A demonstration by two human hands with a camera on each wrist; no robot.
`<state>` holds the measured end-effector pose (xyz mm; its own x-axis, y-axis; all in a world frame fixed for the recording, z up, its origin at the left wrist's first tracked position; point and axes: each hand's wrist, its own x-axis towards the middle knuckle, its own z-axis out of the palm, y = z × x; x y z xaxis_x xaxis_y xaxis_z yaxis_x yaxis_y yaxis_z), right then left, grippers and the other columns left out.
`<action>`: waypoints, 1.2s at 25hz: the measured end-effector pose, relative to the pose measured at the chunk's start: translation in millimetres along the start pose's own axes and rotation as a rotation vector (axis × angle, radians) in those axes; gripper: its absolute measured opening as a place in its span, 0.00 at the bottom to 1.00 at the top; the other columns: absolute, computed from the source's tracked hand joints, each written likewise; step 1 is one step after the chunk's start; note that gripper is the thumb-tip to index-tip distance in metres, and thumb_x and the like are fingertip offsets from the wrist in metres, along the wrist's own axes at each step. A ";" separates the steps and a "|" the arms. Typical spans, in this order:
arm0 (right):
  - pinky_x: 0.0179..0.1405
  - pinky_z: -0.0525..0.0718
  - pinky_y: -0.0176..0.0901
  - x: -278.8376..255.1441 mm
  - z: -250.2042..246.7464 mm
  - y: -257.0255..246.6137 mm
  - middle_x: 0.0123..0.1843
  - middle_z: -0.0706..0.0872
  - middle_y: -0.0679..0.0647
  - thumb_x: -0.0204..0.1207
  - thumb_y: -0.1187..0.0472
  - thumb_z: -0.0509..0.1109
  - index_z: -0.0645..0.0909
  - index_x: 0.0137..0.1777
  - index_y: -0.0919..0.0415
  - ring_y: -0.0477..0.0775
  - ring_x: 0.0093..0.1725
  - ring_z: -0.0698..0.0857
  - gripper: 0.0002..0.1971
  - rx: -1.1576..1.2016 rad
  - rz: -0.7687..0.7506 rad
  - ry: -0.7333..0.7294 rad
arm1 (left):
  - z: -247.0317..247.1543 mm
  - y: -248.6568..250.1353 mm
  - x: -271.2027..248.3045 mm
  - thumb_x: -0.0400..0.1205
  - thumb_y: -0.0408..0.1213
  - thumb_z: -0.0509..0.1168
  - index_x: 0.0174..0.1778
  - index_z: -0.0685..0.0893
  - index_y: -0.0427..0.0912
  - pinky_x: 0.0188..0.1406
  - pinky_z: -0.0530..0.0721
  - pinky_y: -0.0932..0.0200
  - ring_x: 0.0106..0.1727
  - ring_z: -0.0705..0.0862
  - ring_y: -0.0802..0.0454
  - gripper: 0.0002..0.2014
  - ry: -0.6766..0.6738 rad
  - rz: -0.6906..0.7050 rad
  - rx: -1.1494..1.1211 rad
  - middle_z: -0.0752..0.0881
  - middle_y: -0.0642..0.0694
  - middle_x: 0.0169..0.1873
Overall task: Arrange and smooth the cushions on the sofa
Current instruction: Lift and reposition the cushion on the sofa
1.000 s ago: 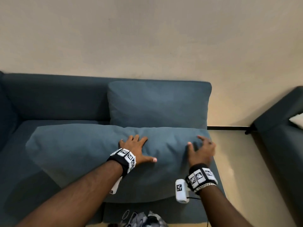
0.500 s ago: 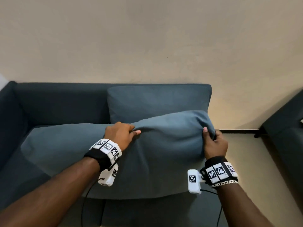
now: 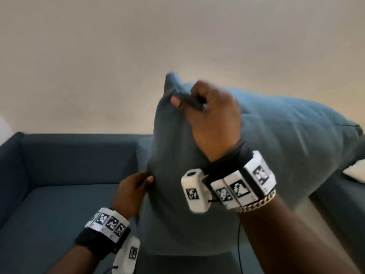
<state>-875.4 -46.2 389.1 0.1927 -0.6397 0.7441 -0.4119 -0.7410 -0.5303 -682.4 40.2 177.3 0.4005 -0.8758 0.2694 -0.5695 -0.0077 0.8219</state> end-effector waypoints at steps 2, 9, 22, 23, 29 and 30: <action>0.36 0.65 0.45 -53.2 57.4 3.2 0.28 0.75 0.45 0.75 0.40 0.77 0.78 0.37 0.48 0.54 0.41 0.76 0.17 -0.084 0.045 -0.256 | -18.0 -26.3 -5.1 0.81 0.73 0.55 0.41 0.88 0.49 0.47 0.84 0.46 0.41 0.89 0.61 0.31 0.047 -0.098 -0.157 0.92 0.55 0.39; 0.57 0.81 0.54 -124.0 138.1 -5.3 0.52 0.91 0.45 0.80 0.49 0.69 0.88 0.55 0.52 0.55 0.54 0.80 0.11 -0.035 -0.188 -0.580 | -67.3 17.3 54.7 0.79 0.62 0.73 0.51 0.80 0.50 0.51 0.84 0.48 0.41 0.85 0.48 0.20 0.168 -0.293 -0.505 0.85 0.47 0.38; 0.88 0.54 0.65 -75.6 119.1 -55.6 0.92 0.56 0.49 0.88 0.44 0.51 0.63 0.88 0.46 0.59 0.91 0.55 0.28 -0.560 -0.194 -0.485 | -41.7 21.8 49.6 0.86 0.57 0.64 0.48 0.90 0.38 0.69 0.85 0.41 0.55 0.90 0.41 0.23 0.137 -0.638 -0.915 0.92 0.38 0.52; 0.89 0.51 0.63 -96.8 141.2 -34.2 0.92 0.56 0.48 0.89 0.43 0.48 0.59 0.89 0.43 0.57 0.91 0.54 0.28 -0.717 -0.165 -0.807 | -39.2 24.9 42.9 0.90 0.53 0.61 0.52 0.90 0.39 0.71 0.83 0.44 0.57 0.89 0.42 0.20 0.119 -0.684 -0.996 0.91 0.38 0.56; 0.86 0.63 0.65 -33.9 91.9 -46.5 0.86 0.71 0.53 0.84 0.46 0.59 0.76 0.81 0.48 0.56 0.88 0.65 0.25 -0.158 -0.121 -0.268 | -39.8 42.2 36.9 0.91 0.52 0.61 0.61 0.88 0.34 0.67 0.86 0.39 0.60 0.90 0.36 0.23 0.102 -0.646 -1.029 0.92 0.34 0.55; 0.86 0.62 0.65 -31.7 78.3 -45.4 0.86 0.71 0.53 0.85 0.48 0.61 0.76 0.81 0.50 0.57 0.89 0.64 0.25 -0.114 -0.144 -0.070 | -40.6 45.6 41.9 0.91 0.52 0.62 0.61 0.88 0.35 0.67 0.86 0.40 0.59 0.91 0.38 0.22 0.123 -0.658 -1.024 0.92 0.35 0.55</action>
<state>-793.0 -8.3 357.8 0.3170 -0.5443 0.7767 -0.4730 -0.8005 -0.3680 -662.5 22.7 246.5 0.4961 -0.7960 -0.3468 0.5728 -0.0001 0.8197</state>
